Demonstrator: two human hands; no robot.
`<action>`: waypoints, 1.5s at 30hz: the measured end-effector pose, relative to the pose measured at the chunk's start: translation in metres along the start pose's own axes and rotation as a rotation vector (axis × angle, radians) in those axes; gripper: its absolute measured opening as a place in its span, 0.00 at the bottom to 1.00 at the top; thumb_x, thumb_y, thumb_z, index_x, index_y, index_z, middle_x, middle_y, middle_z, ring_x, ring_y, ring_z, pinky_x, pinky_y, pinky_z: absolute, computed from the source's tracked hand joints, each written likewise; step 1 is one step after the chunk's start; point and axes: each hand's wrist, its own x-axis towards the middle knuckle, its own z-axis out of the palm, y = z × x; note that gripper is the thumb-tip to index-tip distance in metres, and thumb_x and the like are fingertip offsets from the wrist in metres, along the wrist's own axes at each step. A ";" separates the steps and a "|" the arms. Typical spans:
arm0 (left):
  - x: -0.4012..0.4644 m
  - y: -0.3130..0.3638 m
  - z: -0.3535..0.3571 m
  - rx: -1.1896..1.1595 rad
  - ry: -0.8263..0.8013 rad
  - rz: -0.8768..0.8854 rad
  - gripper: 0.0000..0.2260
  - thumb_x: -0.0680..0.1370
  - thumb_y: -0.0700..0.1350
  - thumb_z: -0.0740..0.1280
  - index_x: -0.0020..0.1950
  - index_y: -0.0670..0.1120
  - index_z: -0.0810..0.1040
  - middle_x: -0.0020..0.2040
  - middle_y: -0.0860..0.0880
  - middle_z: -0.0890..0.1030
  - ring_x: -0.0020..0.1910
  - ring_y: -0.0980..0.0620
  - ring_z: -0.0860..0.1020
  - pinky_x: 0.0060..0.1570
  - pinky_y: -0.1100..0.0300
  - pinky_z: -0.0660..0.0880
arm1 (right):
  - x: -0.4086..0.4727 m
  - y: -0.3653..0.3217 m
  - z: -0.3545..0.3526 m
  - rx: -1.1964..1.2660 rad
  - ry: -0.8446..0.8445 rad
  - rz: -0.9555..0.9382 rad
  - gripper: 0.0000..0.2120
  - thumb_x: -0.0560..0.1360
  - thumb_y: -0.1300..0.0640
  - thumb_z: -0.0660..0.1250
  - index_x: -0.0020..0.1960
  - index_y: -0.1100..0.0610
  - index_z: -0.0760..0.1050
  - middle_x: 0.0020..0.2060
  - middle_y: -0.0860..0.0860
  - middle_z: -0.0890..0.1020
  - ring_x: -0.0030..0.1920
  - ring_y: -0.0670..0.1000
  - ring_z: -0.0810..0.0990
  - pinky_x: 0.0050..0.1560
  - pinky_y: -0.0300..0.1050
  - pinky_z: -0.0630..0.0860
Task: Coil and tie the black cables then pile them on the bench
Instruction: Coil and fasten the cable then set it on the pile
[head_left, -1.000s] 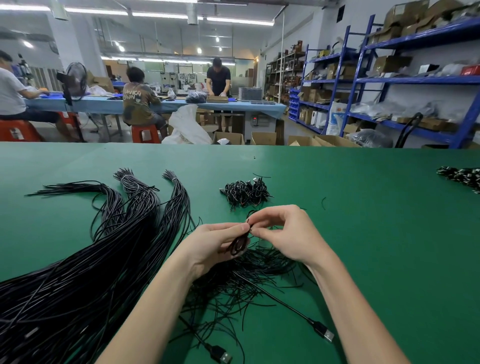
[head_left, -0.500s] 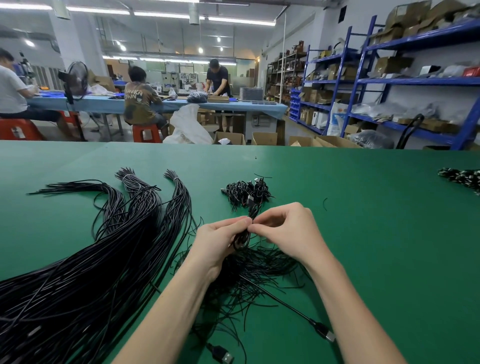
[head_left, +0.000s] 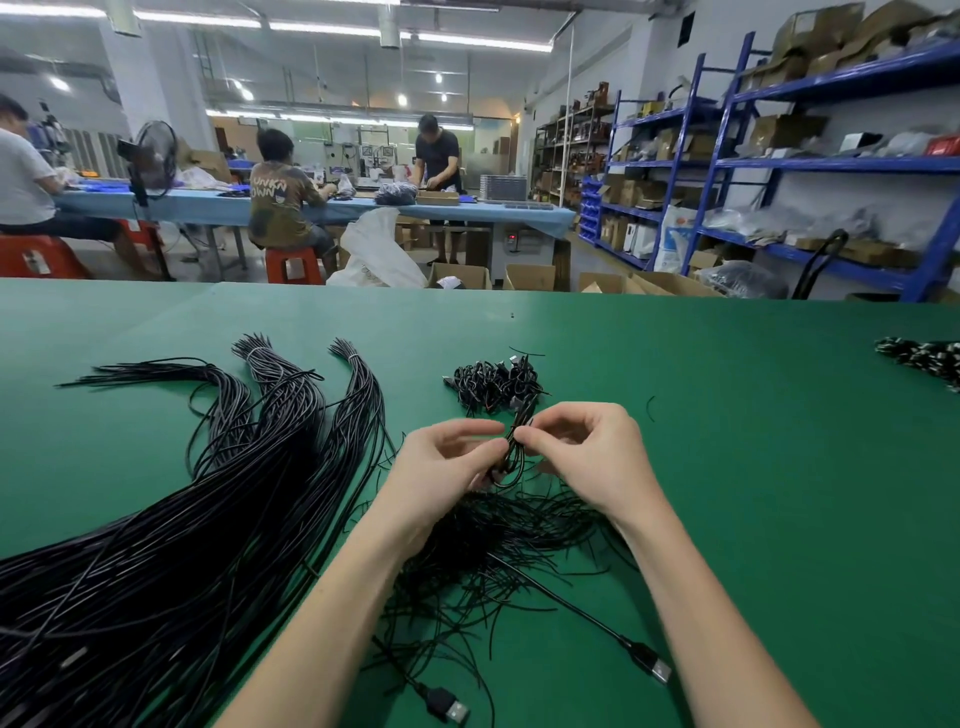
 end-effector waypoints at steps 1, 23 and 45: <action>-0.001 0.001 0.000 0.052 0.028 0.048 0.08 0.76 0.42 0.75 0.54 0.45 0.82 0.41 0.47 0.87 0.34 0.56 0.81 0.36 0.68 0.75 | 0.000 0.001 0.000 0.023 0.007 0.000 0.05 0.71 0.58 0.80 0.38 0.53 0.86 0.34 0.50 0.87 0.39 0.53 0.87 0.42 0.50 0.86; -0.005 0.008 0.003 0.790 0.047 0.332 0.08 0.78 0.48 0.72 0.40 0.48 0.80 0.34 0.53 0.84 0.35 0.55 0.82 0.43 0.62 0.79 | 0.001 0.010 0.004 0.178 0.065 0.029 0.06 0.73 0.64 0.78 0.38 0.58 0.84 0.34 0.49 0.85 0.34 0.50 0.86 0.37 0.43 0.84; -0.008 0.007 -0.008 0.405 -0.283 0.166 0.07 0.80 0.36 0.67 0.41 0.43 0.76 0.44 0.42 0.87 0.48 0.48 0.86 0.59 0.45 0.80 | 0.002 0.018 0.009 0.314 0.035 0.102 0.07 0.72 0.62 0.79 0.36 0.55 0.84 0.40 0.56 0.85 0.39 0.52 0.85 0.42 0.46 0.84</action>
